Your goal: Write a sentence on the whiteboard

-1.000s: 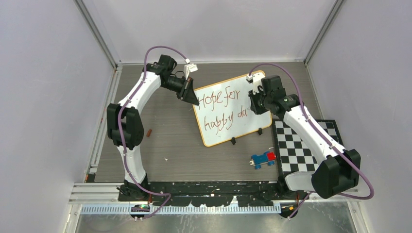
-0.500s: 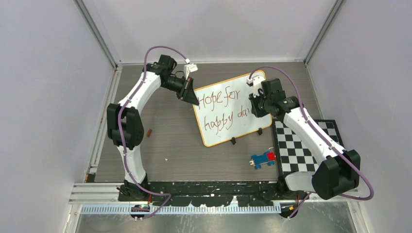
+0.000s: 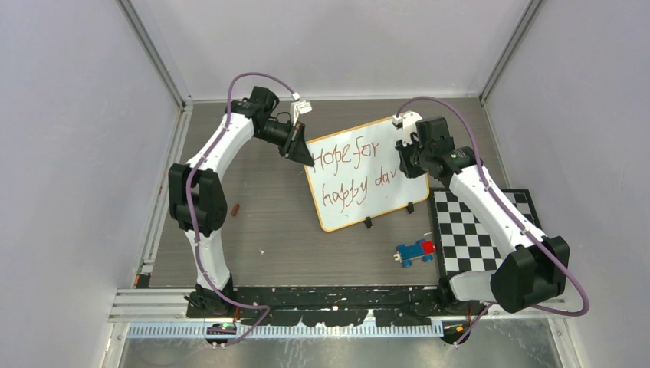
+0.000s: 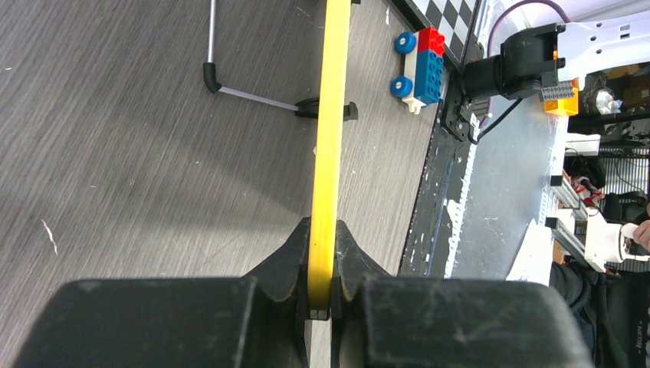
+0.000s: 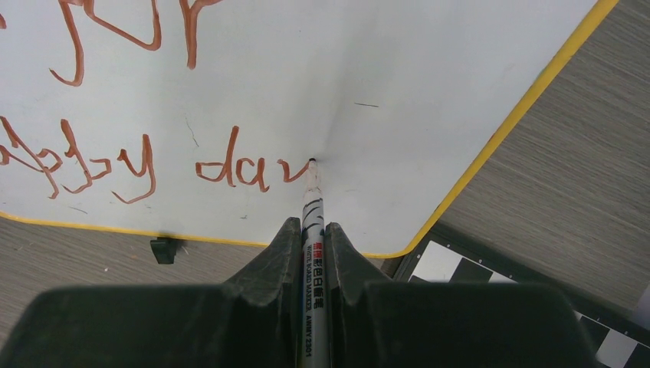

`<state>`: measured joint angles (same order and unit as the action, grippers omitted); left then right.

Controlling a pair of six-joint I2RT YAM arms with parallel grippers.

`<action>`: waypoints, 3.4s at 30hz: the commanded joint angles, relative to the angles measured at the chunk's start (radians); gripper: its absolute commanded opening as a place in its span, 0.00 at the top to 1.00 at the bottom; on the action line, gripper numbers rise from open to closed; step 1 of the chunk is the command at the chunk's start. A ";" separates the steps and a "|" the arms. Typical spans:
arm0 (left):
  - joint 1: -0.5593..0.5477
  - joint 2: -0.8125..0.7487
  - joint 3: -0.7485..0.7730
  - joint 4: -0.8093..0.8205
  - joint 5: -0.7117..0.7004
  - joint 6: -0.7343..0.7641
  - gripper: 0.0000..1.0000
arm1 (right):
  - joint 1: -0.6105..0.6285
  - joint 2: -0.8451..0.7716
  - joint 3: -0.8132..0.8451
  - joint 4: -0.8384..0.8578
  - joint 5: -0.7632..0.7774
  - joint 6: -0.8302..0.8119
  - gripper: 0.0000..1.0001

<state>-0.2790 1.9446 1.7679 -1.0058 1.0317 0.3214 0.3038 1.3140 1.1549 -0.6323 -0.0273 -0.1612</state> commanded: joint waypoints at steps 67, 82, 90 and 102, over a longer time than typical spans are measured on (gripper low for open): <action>0.004 -0.030 -0.027 0.039 -0.080 0.038 1.00 | -0.072 -0.002 0.017 0.086 -0.019 0.030 1.00; 0.004 -0.028 -0.021 0.037 -0.082 0.037 1.00 | -0.067 0.007 0.004 0.052 -0.114 0.035 1.00; 0.004 -0.027 -0.021 0.036 -0.084 0.037 1.00 | -0.067 -0.006 -0.028 0.038 -0.087 0.006 1.00; 0.004 -0.029 -0.021 0.036 -0.084 0.037 1.00 | -0.068 -0.021 -0.037 0.042 0.001 -0.024 1.00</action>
<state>-0.2752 1.9388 1.7519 -0.9924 1.0370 0.3145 0.2333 1.3136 1.1225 -0.6300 -0.0948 -0.1638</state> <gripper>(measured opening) 0.079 0.173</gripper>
